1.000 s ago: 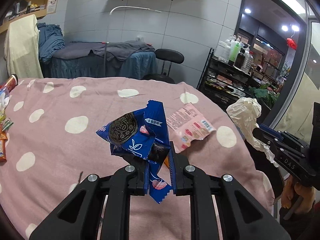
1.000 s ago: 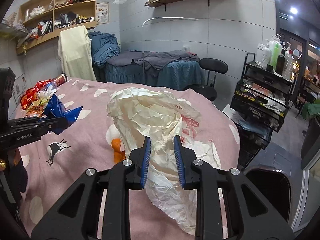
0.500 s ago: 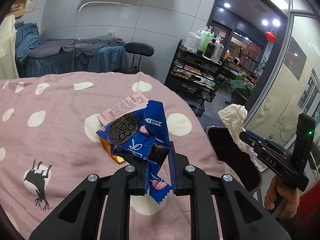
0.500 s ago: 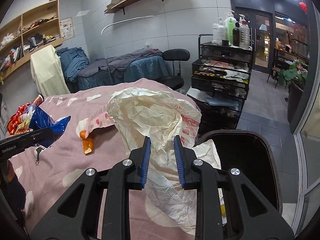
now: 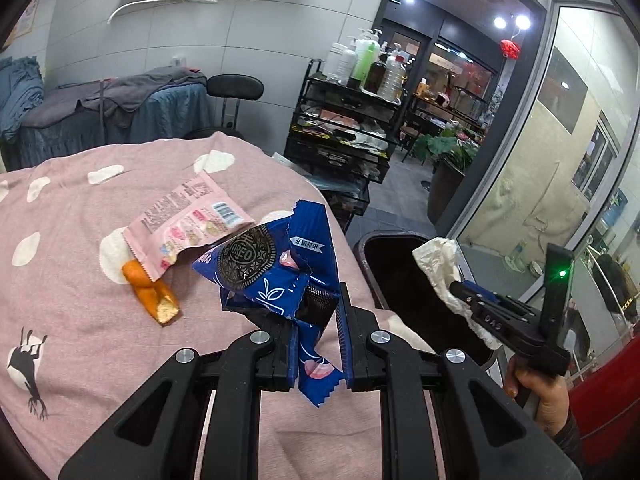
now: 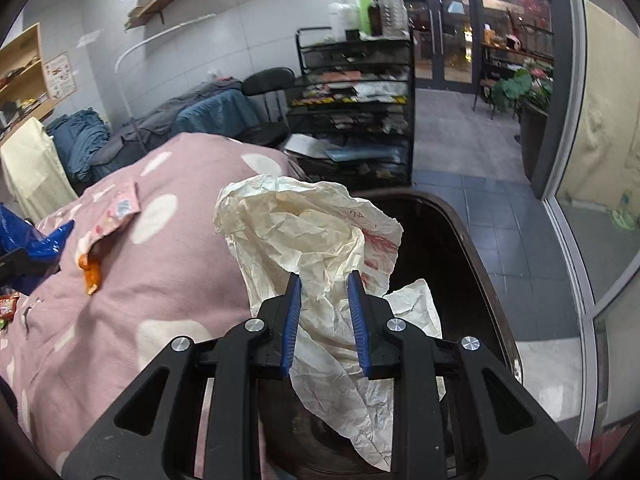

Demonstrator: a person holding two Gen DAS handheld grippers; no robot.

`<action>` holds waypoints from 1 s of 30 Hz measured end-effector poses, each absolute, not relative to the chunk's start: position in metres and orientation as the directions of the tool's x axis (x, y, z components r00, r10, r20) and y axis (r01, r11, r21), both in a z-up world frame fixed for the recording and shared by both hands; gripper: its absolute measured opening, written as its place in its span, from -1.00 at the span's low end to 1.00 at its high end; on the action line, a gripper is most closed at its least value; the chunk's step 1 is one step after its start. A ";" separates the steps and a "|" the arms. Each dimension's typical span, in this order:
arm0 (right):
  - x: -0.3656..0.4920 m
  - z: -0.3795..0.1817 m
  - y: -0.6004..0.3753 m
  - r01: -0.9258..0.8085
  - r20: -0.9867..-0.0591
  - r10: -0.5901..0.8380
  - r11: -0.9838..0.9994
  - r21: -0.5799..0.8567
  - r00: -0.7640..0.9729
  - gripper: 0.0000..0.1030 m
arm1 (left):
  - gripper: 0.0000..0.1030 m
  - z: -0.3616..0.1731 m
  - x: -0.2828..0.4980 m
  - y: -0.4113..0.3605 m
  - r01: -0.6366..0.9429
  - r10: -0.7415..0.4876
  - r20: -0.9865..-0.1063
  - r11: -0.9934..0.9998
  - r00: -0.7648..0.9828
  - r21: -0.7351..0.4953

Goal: Collect trash
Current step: 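Carry the white plastic bag to the bin and release it with the right gripper, then carry the blue Oreo wrapper over the bin and open the left gripper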

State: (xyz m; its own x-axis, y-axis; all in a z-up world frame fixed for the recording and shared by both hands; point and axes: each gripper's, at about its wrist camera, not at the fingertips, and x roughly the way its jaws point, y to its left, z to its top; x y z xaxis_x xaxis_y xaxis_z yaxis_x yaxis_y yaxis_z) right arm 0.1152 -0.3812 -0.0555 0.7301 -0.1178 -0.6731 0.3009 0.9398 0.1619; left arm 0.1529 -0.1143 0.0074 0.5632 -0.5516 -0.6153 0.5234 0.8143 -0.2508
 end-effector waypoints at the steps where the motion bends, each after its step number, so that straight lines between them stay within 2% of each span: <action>1: 0.115 -0.060 -0.384 0.307 -0.683 -0.118 0.937 0.163 0.721 -0.52 | -0.69 0.006 0.152 -0.118 0.529 -0.553 -0.618 0.811 0.558 -0.248; 5: 0.116 -0.082 -0.397 0.341 -0.725 -0.113 0.924 0.175 0.679 -0.47 | -0.69 0.004 0.150 -0.133 0.549 -0.558 -0.630 0.801 0.540 -0.239; 7: 0.115 -0.089 -0.398 0.356 -0.732 -0.122 0.918 0.173 0.671 -0.25 | -0.69 0.003 0.148 -0.139 0.558 -0.560 -0.634 0.796 0.534 -0.233; 9: 0.112 -0.093 -0.400 0.375 -0.732 -0.138 0.911 0.170 0.667 0.16 | -0.69 0.002 0.147 -0.145 0.570 -0.565 -0.638 0.788 0.523 -0.230; 11: 0.109 -0.096 -0.402 0.378 -0.728 -0.130 0.907 0.187 0.673 0.32 | -0.69 0.001 0.146 -0.151 0.581 -0.567 -0.644 0.782 0.514 -0.225; 18: 0.097 -0.094 -0.406 0.392 -0.710 -0.139 0.897 0.205 0.690 0.49 | -0.69 -0.002 0.140 -0.180 0.628 -0.589 -0.661 0.746 0.466 -0.222; 30: 0.074 -0.081 -0.422 0.448 -0.685 -0.190 0.866 0.221 0.704 0.63 | -0.68 -0.005 0.136 -0.233 0.698 -0.619 -0.691 0.679 0.374 -0.230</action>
